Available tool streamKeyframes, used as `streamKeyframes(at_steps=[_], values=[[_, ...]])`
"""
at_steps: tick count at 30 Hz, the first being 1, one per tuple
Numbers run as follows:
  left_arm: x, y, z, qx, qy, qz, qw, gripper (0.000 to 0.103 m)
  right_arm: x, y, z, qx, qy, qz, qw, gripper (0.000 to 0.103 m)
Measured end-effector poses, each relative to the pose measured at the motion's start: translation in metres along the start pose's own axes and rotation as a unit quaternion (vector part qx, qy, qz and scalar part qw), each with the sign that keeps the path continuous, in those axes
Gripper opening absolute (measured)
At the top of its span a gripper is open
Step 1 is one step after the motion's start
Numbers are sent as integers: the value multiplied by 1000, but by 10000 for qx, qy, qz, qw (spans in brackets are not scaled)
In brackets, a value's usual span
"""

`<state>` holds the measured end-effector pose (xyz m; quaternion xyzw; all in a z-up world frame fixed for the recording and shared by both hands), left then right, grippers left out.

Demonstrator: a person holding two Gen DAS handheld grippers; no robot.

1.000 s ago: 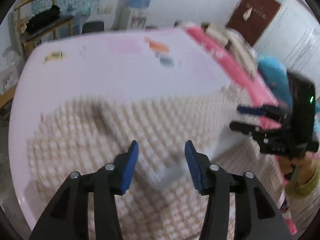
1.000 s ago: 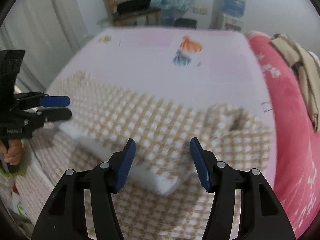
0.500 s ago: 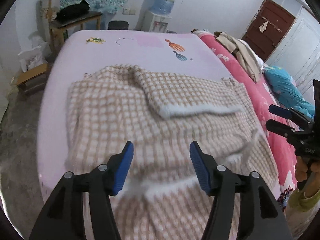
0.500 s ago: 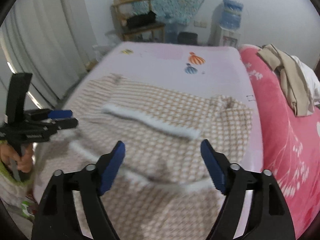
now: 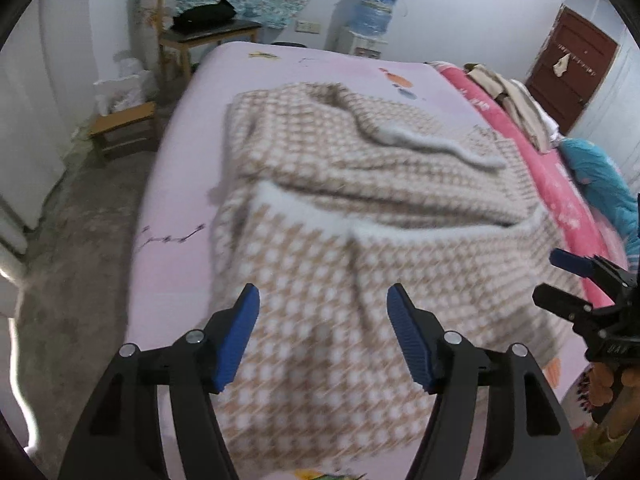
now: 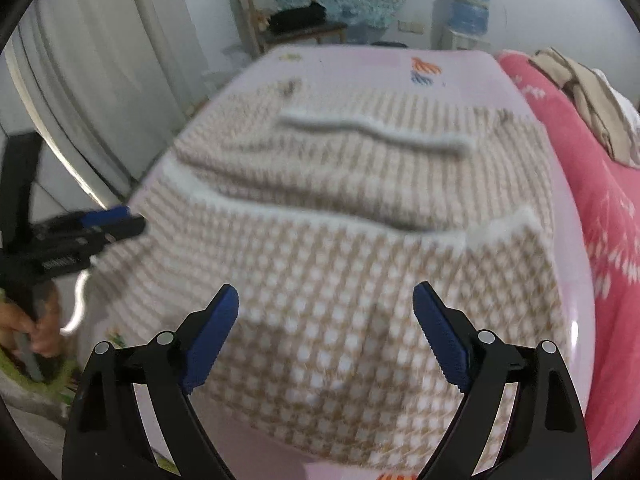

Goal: Fold large clothes

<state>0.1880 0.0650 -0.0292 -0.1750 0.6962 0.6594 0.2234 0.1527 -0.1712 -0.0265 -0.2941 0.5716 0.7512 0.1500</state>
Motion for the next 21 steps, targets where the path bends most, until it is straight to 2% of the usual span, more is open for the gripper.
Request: streamKeyframes(at_steps=[4,5,9,13,17,21], values=[[10,-1,12,-60,128,-2,9999,65,17,-18,-3,133,-20,176,9998,87],[12,-1,15,-76,163,-17,9998,65,20,-20,-6,101,-95,171,9998,90],[16,4,20,-43,231,-211,9995,65,25,-23,-22,-238,-608,164,9977,92],[16,4,22,108,256,-298,9992,64,26,-22,-22,-219,-609,143,9978,93],[8,0,22,260,290,-436,9983,55,26,-23,-21,-243,-619,182,9976,95],[-4,-12,29,255,397,-495,9977,47,24,-24,-23,-233,-602,244,9976,95]])
Point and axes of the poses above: each gripper's, at about its wrist camera, not at the fingertips, and y roughly against the way its jaws point, z to its left, x to its underside, the point moved 3 cm from there along -y, roughly the way its jaws point, and after that the axes turned 9 degrees about -x, right-handed, at the moved point
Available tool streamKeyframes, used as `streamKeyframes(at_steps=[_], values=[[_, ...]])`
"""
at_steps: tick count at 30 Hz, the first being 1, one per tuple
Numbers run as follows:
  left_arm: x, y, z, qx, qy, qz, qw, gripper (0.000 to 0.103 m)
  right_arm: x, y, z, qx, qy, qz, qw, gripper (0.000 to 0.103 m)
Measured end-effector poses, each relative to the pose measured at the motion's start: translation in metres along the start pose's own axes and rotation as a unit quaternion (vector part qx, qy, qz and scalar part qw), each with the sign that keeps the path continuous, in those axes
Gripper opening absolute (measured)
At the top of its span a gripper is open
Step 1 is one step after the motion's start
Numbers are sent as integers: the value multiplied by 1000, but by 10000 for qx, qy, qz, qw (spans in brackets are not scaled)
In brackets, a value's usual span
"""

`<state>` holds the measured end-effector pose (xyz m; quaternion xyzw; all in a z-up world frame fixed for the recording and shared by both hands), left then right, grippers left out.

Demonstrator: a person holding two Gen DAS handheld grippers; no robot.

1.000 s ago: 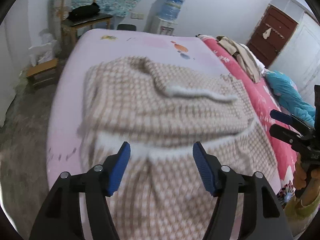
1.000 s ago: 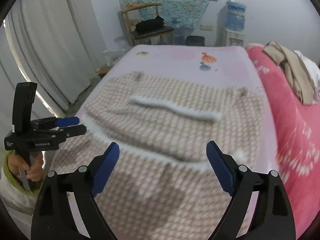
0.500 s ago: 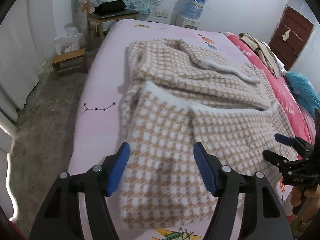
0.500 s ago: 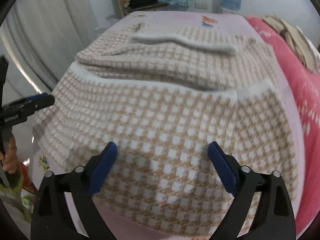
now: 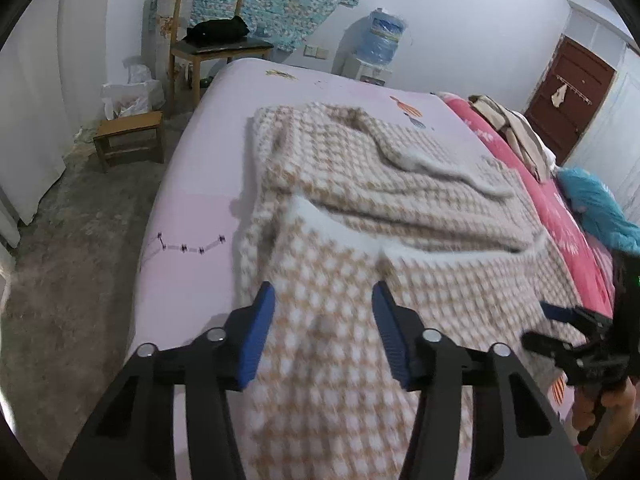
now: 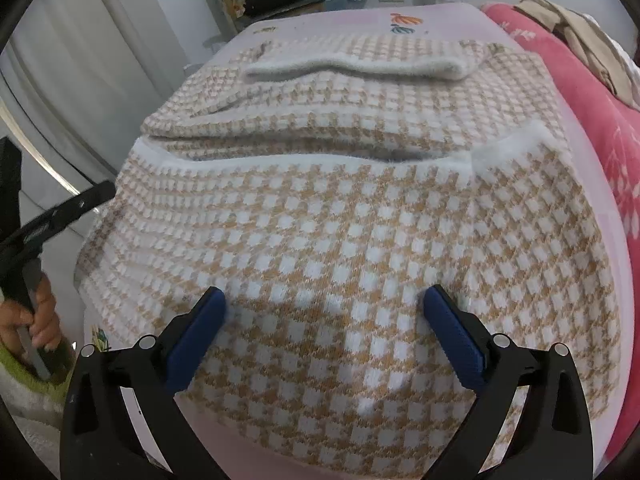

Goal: Fold large clothes

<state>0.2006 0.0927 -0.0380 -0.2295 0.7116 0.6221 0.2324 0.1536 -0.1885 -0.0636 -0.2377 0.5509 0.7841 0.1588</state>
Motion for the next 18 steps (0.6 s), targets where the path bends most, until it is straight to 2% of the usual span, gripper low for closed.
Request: streamKeyframes(at_steps=[5,7,12,15,18], values=[[-13,-26,9,-93,11,154,9998,44,-3,-1,-2,1,32,39,10000,95],[-14,-32,10,25,26,212,9998,43,-3,-1,-3,-4,42,39,10000,95],[-18,-21,11,777,107,87,9969,39,-3,-1,-4,-5,54,55,10000,95],[-19,-20,9,891,93,112,9959,39,-3,-2,-4,-11,60,61,10000,95],[-21,-31,15,900,219,348,9951,39,-3,-2,-5,-23,82,77,9999,95]])
Point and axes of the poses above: each gripper's, at about its wrist camera, not at the fingertips, and y roughly against the way its jaws point, z to its left, x to its underside, the point moved 3 cm from there along -y, roughly the way its jaws point, and after that the axes turned 9 degrees about -x, right-handed, at the moved point
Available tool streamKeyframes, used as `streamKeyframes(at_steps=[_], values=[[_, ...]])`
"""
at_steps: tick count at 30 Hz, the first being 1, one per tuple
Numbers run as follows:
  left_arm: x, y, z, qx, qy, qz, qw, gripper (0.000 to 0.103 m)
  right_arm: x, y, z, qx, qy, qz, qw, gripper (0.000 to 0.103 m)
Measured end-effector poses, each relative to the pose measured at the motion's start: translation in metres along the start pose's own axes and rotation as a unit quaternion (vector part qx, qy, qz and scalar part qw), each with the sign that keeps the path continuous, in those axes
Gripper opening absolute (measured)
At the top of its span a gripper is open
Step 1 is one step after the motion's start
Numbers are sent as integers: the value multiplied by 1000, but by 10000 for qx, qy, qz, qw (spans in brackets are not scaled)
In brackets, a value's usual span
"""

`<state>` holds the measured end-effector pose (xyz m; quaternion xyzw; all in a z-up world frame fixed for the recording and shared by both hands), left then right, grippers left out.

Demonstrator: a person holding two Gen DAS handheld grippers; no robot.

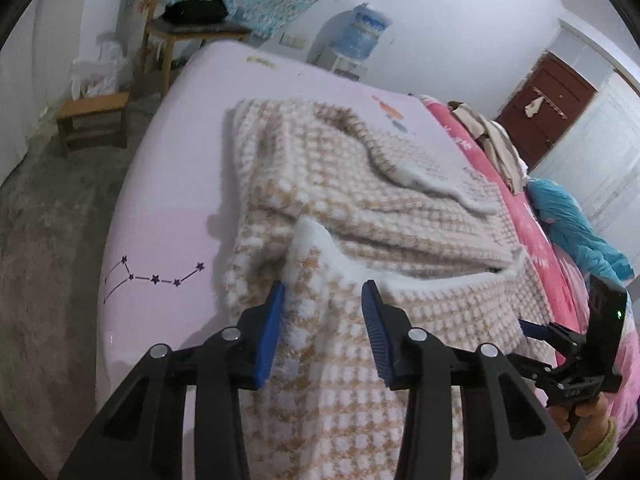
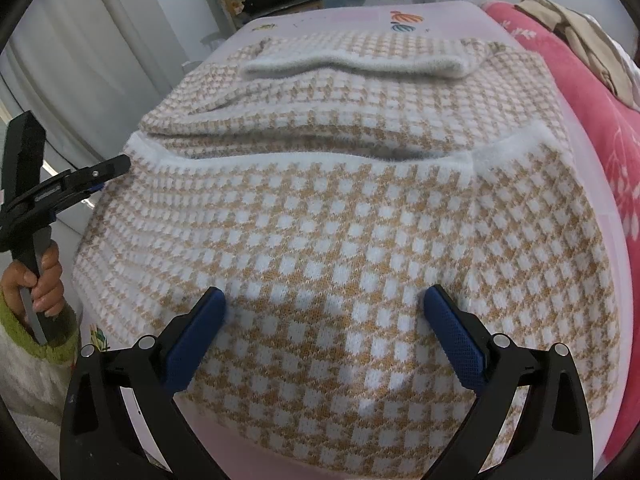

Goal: Fold large clothes

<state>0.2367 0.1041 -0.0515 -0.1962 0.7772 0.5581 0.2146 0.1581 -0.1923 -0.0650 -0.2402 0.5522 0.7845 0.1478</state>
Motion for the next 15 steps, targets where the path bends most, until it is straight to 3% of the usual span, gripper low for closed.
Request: streamKeyframes(at_steps=[3,6,11,15], values=[[-3,-13,11,6,203,191,9996,39,1,1,-1,4,5,4,10000,95],[-4,-19,17,240,398,267,9986,39,1,2,-3,-6,6,-18,10000,95],[-1,-6,7,871,268,294,9954,39,4,2,-6,-26,11,-45,10000,95],[5,-15,8,352,181,528,9978,38,4,3,-6,-36,14,-47,10000,95]])
Point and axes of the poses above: each gripper's, at about its wrist camera, not at the fingertips, and y roughly against the way its jaws point, z to its left, x to its underside, the point moved 3 cm from there along -y, roughly the way its jaws point, and after that the axes turned 9 degrees about -x, right-handed, at the moved point
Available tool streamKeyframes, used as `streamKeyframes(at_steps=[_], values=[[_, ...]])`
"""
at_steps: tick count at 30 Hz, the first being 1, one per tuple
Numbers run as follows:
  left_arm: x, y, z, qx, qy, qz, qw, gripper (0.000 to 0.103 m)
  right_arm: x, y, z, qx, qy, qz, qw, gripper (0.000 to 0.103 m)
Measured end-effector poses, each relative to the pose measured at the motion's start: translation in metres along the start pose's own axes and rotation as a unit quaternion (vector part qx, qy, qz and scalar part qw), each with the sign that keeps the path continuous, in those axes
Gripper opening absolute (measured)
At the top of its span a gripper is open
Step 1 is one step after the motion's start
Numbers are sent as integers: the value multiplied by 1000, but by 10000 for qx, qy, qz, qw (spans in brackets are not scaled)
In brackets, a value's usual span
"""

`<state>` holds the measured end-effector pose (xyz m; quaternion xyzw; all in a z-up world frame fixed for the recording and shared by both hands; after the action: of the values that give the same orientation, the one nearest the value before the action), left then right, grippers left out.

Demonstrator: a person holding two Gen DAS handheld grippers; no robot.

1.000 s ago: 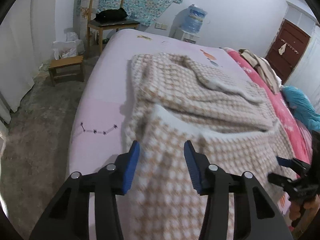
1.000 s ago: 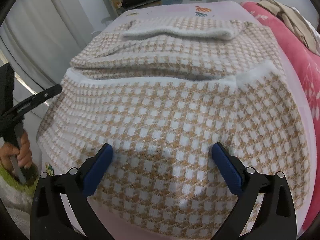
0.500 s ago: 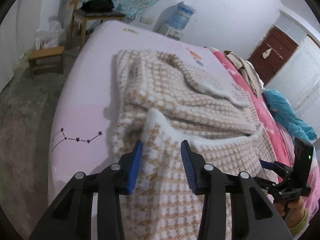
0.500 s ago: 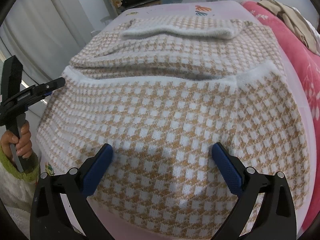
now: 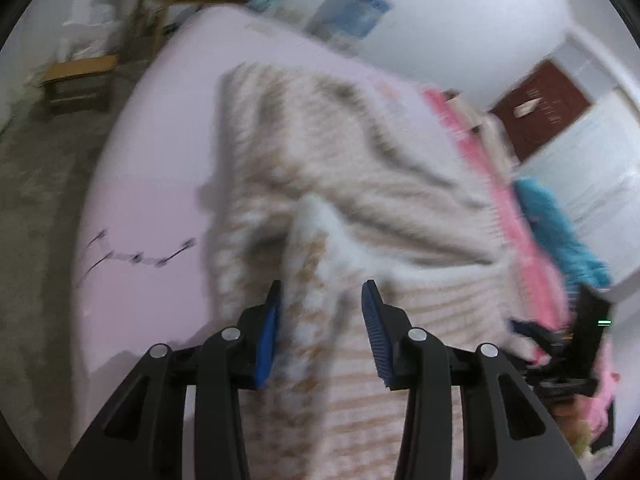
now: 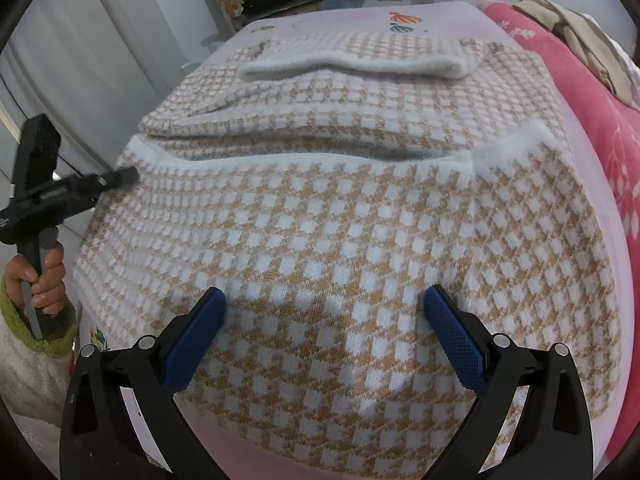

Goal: Fold large clothes

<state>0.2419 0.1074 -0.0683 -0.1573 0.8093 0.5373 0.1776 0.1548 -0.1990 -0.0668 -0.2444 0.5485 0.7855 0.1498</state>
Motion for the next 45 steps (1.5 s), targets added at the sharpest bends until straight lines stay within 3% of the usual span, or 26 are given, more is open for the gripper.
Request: streamKeyframes(at_steps=[2,6,10,16,45], values=[[1,1,-1,-13,42,-31,10000,38,1,1,0,7,1,-7,10000,95],[6,2,-16,-518,-307,-80,9982,38,0,2,-1,-5,5,-3,10000,95],[13,2,-31,-1220,-728,-222,9896,38,0,1,0,-4,5,-1,10000,95],[17,-8,-42,-1826,-1047,-403,9768,38,0,1,0,-1,-3,-4,10000,95],[18,-6,-41,-1911,-1066,-424,9748,39,0,1,0,-3,-10,-8,10000,95]])
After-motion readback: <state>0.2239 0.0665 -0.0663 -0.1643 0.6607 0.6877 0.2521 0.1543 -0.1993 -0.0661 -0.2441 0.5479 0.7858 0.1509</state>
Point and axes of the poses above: each gripper's, at about its wrist camera, not at the fingertips, and y roughly against the way its jaws point, z to its left, x to its underside, the point moved 3 cm from there along -y, roughly the way its jaws point, and after that the axes turned 9 degrees about -x, right-handed, at the moved point
